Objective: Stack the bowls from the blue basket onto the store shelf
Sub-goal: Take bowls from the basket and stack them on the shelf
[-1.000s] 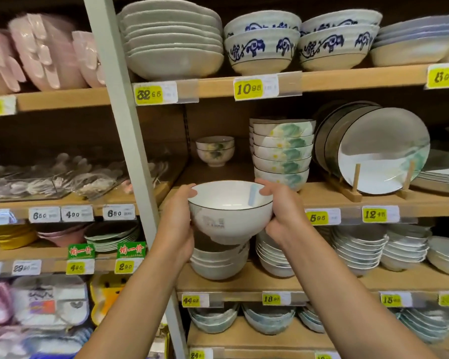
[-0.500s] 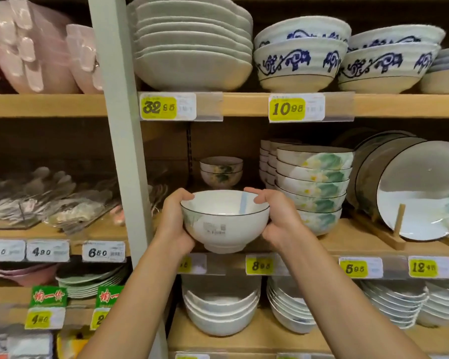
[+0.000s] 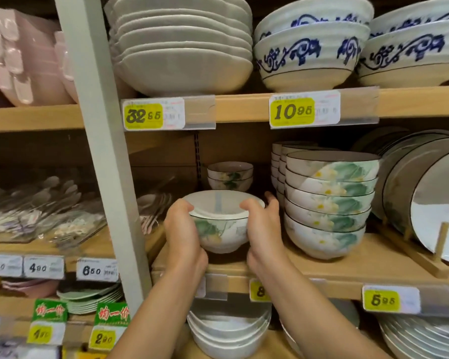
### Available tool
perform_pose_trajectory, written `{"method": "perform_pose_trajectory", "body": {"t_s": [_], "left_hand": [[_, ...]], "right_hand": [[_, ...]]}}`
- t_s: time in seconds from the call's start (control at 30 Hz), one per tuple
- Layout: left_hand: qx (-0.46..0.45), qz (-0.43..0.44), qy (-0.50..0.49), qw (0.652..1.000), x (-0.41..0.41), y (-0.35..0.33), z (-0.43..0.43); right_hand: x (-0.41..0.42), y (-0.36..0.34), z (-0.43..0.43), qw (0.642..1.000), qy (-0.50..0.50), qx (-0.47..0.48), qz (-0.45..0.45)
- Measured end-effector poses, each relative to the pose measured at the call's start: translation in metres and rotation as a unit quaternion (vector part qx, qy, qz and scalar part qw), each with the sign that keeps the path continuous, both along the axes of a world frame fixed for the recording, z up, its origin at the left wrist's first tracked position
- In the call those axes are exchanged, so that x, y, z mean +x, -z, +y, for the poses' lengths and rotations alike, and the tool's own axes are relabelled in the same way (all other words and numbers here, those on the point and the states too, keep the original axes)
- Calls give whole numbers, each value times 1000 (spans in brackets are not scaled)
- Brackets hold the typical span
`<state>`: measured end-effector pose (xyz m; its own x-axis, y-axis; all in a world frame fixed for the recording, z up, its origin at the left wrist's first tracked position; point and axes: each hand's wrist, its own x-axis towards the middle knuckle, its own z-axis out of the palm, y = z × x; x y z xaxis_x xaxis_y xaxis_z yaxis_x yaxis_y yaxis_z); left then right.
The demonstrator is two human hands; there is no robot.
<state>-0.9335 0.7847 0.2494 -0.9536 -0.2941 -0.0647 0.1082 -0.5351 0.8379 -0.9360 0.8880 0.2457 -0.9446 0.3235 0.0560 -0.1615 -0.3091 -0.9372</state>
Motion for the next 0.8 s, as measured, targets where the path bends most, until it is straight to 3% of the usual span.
{"method": "perform_pose_trajectory", "body": {"t_s": [0.1, 0.17, 0.27, 0.37, 0.5, 0.67, 0.8], "left_hand": [[-66, 27, 13, 997, -2, 8, -6], [-90, 24, 5, 996, -7, 7, -12], [-54, -11, -7, 998, -14, 6, -13], [-14, -25, -32, 999, -23, 5, -10], [-26, 4, -76, 997, -38, 0, -5], [-83, 88, -144, 982, -72, -30, 12], [-116, 84, -130, 981, -121, -53, 14]], "right_hand": [[-17, -12, 15, 991, -43, -106, -63], [-20, -13, 21, 987, -76, -125, -69], [-28, -9, 19, 986, -95, -119, -67], [-32, -4, 14, 992, -61, -92, -62], [-35, 7, 6, 999, -17, -21, -38], [-75, -28, -1, 991, 41, -119, -39], [-114, -51, -4, 988, 89, -122, 22]]}}
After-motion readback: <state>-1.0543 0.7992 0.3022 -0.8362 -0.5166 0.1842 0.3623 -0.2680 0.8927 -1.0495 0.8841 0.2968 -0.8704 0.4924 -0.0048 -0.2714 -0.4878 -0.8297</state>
